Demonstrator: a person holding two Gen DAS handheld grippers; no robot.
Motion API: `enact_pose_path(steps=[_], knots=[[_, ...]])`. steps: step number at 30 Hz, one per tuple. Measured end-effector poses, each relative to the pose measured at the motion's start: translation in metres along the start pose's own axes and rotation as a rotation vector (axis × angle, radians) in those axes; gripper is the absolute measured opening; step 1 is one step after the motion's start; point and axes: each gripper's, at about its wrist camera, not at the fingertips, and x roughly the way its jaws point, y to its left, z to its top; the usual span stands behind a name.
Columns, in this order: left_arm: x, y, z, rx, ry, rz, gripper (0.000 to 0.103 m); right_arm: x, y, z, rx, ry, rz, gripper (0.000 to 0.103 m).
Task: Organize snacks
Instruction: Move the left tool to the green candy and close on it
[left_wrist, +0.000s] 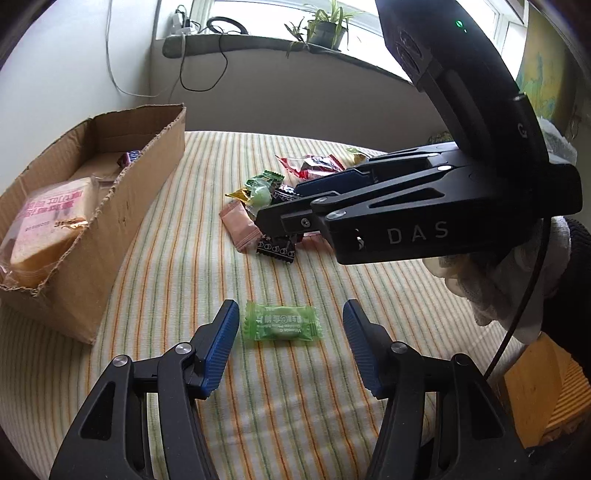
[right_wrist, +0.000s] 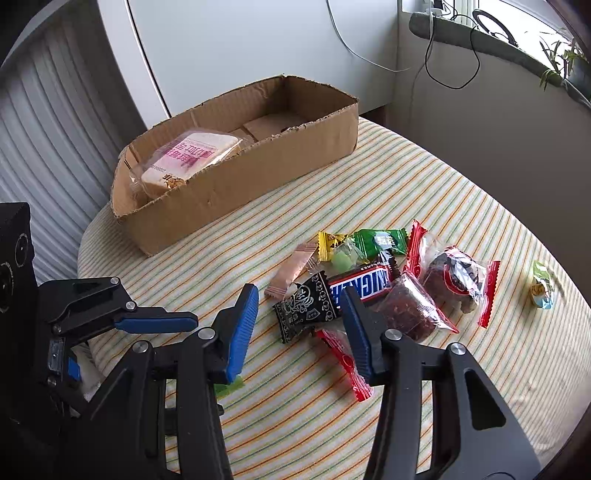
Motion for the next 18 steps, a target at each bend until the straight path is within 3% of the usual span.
enact_pose_path(steps=[5,8,12,15,18], knots=[[0.01,-0.008,-0.007,0.043,-0.002,0.054,0.058,0.003,0.0,-0.003,0.002,0.004,0.001,0.042],[0.012,-0.014,-0.01,0.078,-0.021,0.094,0.057,0.005,0.003,-0.006,-0.013,0.008,-0.012,0.031],[0.01,-0.012,-0.012,0.085,-0.042,0.116,0.045,0.008,0.008,-0.007,-0.037,0.011,-0.028,0.029],[0.01,-0.009,-0.012,0.077,-0.048,0.115,0.039,0.01,0.01,-0.006,-0.043,0.017,-0.032,0.013],[0.006,-0.007,-0.012,0.069,-0.06,0.113,0.032,0.01,0.011,-0.006,-0.046,0.015,-0.034,0.012]])
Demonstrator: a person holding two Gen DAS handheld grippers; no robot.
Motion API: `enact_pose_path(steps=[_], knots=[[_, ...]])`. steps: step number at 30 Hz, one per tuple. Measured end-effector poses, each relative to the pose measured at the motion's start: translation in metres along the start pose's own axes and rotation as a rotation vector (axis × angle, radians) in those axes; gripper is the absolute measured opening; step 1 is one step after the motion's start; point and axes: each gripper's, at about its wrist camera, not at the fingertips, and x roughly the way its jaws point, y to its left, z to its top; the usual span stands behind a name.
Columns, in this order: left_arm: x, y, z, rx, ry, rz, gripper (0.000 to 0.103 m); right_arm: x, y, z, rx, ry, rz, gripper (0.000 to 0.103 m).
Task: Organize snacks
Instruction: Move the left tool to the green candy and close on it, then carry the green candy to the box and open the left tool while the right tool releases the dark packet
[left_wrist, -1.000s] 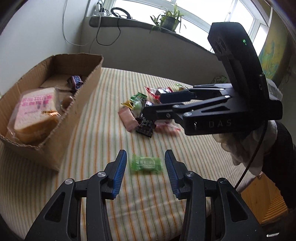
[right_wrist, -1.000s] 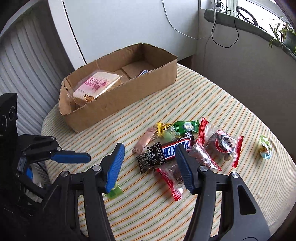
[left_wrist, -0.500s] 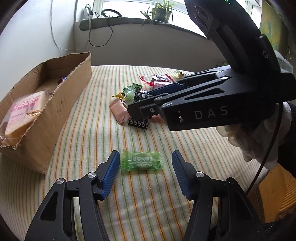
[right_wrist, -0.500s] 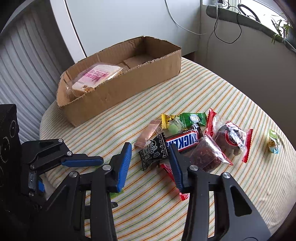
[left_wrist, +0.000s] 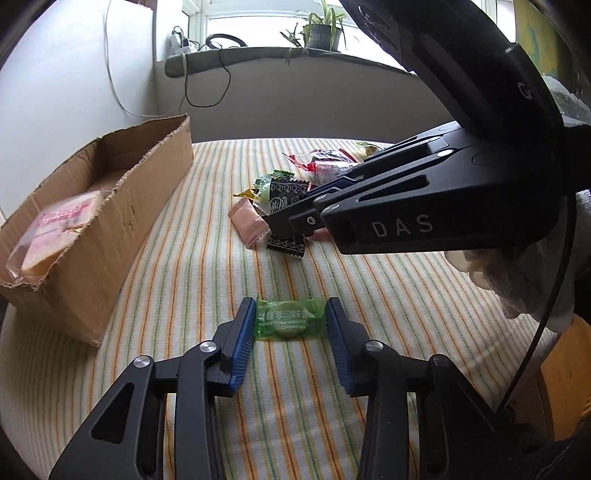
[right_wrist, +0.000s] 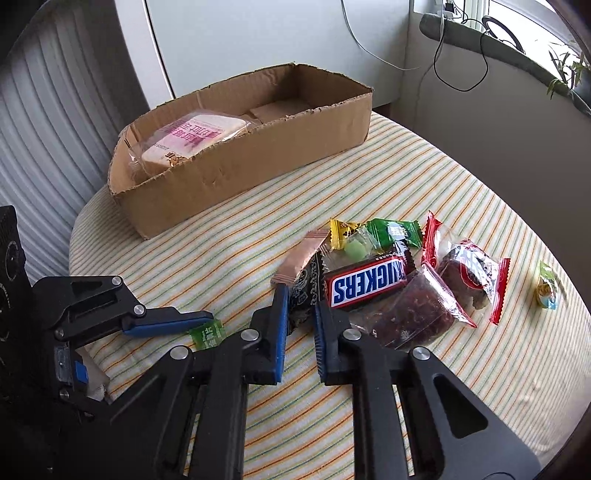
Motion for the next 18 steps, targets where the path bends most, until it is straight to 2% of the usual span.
enact_pose_path(steps=[6,18], knots=[[-0.003,0.008,-0.001,-0.048,-0.004,-0.049,0.025,-0.008,-0.003,-0.001,0.04,-0.028,0.024,0.011],[-0.006,0.014,0.002,-0.074,-0.022,-0.058,0.024,-0.028,-0.009,-0.005,0.07,-0.07,0.017,0.011]])
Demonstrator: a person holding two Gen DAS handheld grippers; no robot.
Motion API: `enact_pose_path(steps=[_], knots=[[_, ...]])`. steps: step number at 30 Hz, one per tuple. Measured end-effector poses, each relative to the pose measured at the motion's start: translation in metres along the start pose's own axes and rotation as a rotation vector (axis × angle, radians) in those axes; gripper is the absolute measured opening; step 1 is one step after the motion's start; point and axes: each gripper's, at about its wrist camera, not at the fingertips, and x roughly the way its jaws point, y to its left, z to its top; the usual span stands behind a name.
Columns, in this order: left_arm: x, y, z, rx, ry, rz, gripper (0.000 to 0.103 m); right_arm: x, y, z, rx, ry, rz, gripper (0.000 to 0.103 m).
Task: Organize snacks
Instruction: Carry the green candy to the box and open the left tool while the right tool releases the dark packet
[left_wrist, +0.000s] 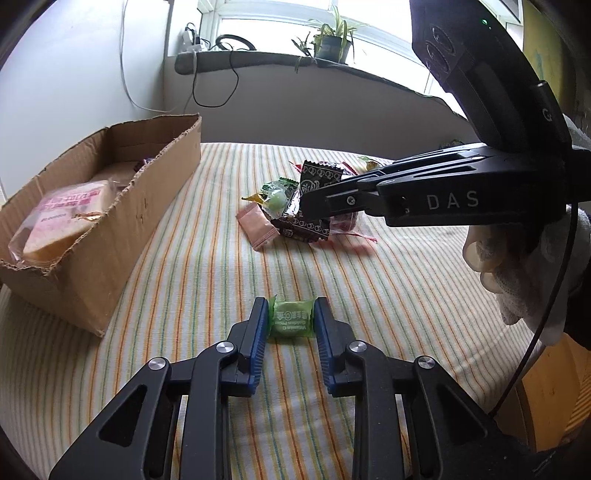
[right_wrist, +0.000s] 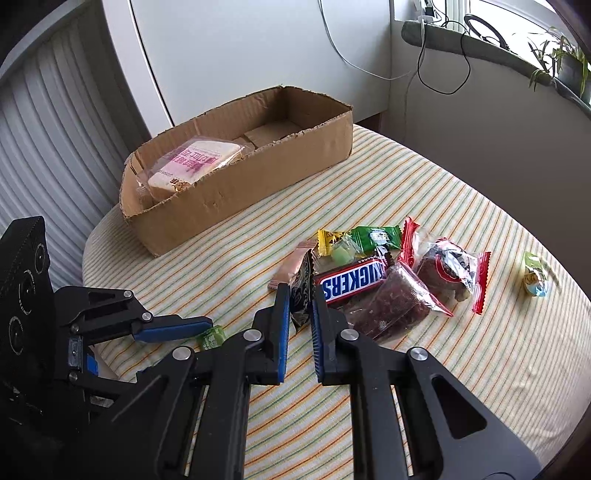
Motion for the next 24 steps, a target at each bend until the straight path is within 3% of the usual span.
enact_pose_path(steps=[12,24], knots=[[-0.028,0.017,0.021,-0.042,-0.063,-0.001,0.023,-0.019,0.0,0.014,0.01,-0.044,0.018,0.011],[-0.054,0.061,0.045,-0.106,-0.147,0.046,0.023,-0.026,0.014,0.043,-0.018,-0.086,0.037,0.011]])
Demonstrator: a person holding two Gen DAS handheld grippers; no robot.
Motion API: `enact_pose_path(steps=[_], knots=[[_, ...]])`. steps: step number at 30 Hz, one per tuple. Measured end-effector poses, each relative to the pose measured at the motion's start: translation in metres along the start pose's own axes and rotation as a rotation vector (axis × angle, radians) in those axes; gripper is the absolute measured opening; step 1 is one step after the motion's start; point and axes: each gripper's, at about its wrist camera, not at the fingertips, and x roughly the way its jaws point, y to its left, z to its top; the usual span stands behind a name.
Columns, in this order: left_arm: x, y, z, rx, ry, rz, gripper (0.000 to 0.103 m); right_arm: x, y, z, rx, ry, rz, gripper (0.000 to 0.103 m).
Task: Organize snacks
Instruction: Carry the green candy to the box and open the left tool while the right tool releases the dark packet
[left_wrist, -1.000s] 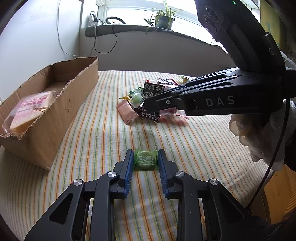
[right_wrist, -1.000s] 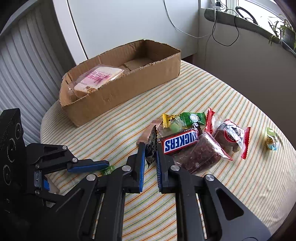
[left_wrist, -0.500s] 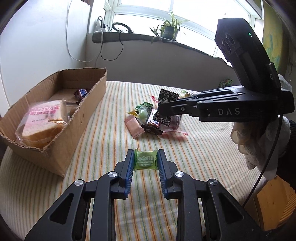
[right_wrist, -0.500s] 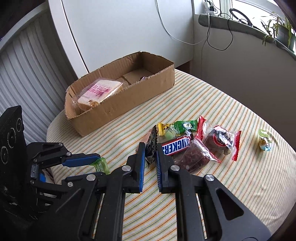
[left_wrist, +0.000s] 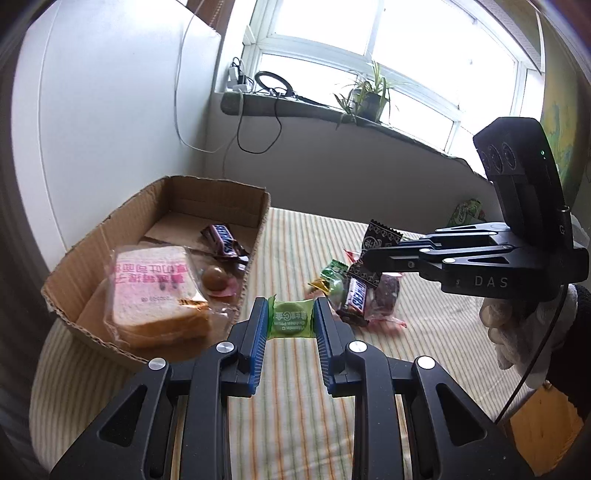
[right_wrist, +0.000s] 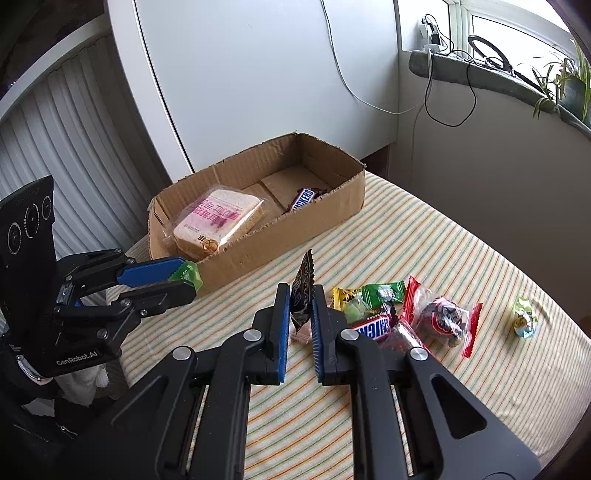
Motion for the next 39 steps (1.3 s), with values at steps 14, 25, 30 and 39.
enact_pose_path(steps=[14,25,30,39], knots=[[-0.013,0.061,0.025,-0.053,-0.071,0.11,0.023,0.022,0.019,0.037,-0.024,-0.021,0.032,0.011],[-0.014,0.098,0.03,-0.086,-0.079,0.185,0.023,0.052,0.035,0.062,-0.046,-0.009,0.042,0.011],[-0.013,0.112,0.03,-0.107,-0.081,0.205,0.023,0.066,0.041,0.074,-0.053,0.003,0.049,0.011],[-0.007,0.123,0.03,-0.121,-0.067,0.216,0.023,0.088,0.052,0.083,-0.078,0.035,0.057,0.011]])
